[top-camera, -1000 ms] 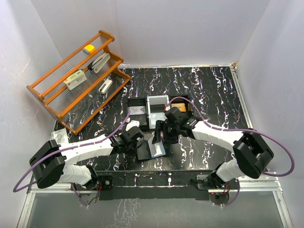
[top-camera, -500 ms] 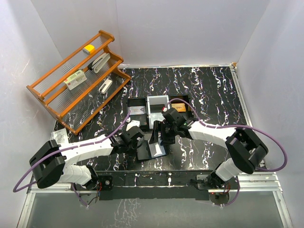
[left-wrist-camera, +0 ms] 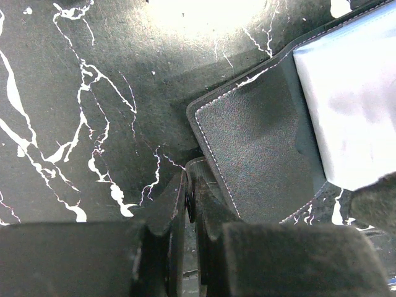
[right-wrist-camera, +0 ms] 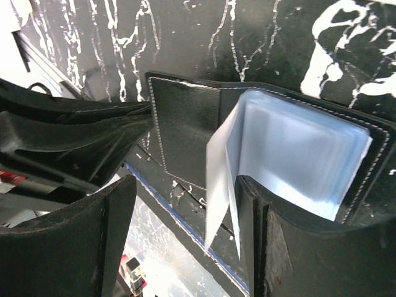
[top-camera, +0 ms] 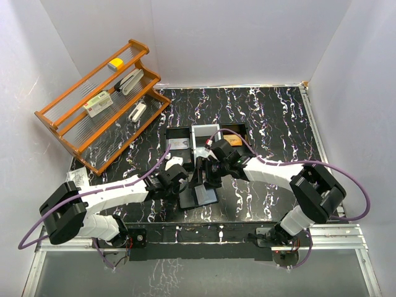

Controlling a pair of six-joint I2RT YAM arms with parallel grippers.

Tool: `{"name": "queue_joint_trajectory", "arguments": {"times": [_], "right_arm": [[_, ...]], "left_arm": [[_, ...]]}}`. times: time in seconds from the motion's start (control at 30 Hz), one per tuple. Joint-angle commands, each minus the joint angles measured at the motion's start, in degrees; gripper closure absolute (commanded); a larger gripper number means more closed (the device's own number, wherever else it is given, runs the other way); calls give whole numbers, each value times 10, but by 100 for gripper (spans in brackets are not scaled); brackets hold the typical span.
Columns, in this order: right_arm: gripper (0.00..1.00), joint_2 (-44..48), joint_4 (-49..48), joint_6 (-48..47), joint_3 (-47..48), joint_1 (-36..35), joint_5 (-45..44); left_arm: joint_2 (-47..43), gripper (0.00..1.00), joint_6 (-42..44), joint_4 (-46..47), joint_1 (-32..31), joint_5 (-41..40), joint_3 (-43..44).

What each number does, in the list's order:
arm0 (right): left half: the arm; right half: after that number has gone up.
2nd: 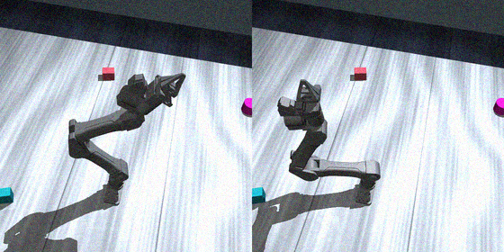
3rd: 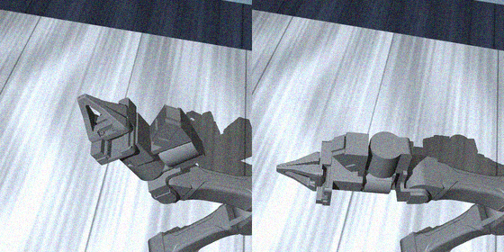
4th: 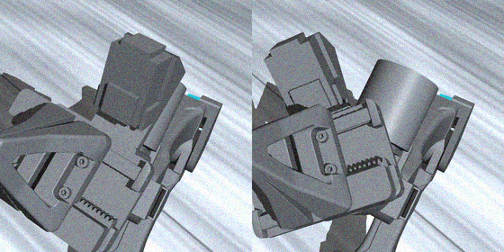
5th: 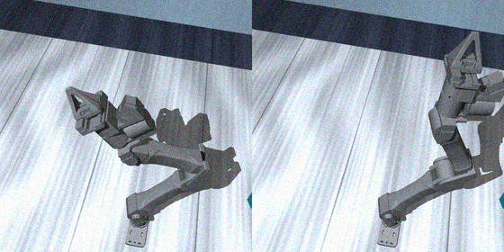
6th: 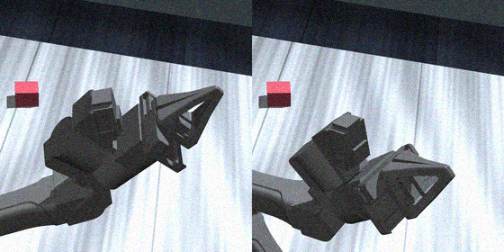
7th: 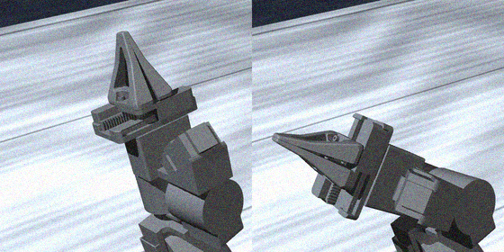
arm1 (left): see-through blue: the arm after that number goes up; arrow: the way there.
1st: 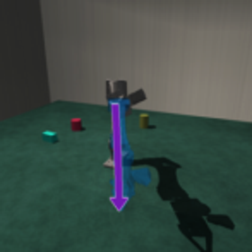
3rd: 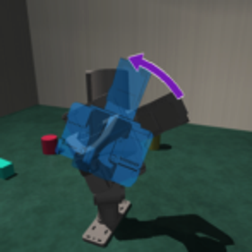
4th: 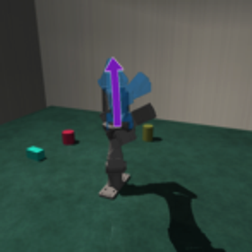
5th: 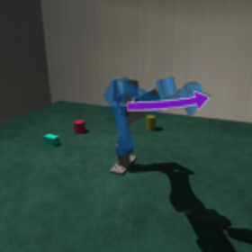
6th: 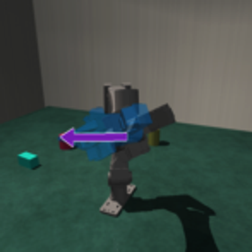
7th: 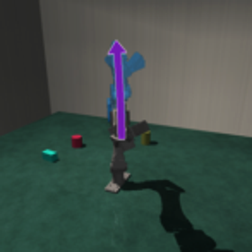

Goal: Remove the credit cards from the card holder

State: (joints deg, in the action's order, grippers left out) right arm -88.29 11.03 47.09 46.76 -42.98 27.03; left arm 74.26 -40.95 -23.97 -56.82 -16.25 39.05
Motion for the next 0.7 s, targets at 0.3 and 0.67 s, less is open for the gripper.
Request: {"name": "queue_joint_trajectory", "arguments": {"times": [0.3,0.67], "right_arm": [[40,37,-65,15,9,-10,73],[44,-35,-136,78,-7,-50,79]], "left_arm": [[-25,100,-62,-4,-2,6,-11],[-65,100,-110,6,-1,19,-32]]}}
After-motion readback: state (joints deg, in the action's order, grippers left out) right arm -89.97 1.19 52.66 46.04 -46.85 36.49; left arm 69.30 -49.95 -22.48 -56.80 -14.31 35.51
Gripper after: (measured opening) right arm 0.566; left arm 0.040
